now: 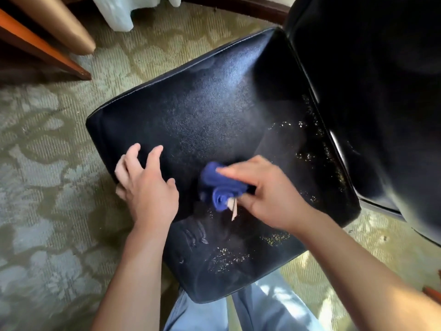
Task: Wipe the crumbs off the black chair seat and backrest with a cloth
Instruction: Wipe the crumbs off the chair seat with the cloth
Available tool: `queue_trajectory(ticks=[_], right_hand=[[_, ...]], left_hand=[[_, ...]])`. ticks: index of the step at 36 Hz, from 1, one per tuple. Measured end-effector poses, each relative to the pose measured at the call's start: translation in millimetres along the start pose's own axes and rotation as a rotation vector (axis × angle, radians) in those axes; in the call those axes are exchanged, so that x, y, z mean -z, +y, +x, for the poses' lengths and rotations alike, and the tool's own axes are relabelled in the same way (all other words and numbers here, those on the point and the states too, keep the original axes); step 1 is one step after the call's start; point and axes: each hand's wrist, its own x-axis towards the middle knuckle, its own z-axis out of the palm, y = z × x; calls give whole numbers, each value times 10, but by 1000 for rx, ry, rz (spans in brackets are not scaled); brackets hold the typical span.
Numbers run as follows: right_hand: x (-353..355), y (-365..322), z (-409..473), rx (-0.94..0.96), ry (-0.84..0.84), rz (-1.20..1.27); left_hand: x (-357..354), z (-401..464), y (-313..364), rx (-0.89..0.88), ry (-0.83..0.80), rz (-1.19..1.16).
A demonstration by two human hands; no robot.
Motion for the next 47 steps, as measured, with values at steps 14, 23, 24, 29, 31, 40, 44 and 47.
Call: queue_trajectory(ticks=[14, 23, 24, 29, 31, 40, 44, 47], right_hand=[[136, 292, 45, -162, 169, -114], [420, 227, -9, -28, 152, -60], [518, 285, 72, -42, 238, -76], [700, 595, 314, -277, 488, -186], [620, 611, 237, -309, 454, -211], [549, 418, -148, -102, 47, -130], [705, 525, 26, -121, 305, -122], [776, 618, 190, -242, 430, -153]], left_hand=[[-165, -20, 273, -76, -8, 41], [-166, -40, 448, -194, 44, 34], [-171, -36, 472, -211, 49, 31], [-255, -10, 542, -179, 4, 73], [-279, -15, 547, -178, 1, 97], [-215, 22, 670, -142, -5, 144], [-205, 63, 718, -141, 11, 144], [-229, 74, 746, -143, 7, 115]])
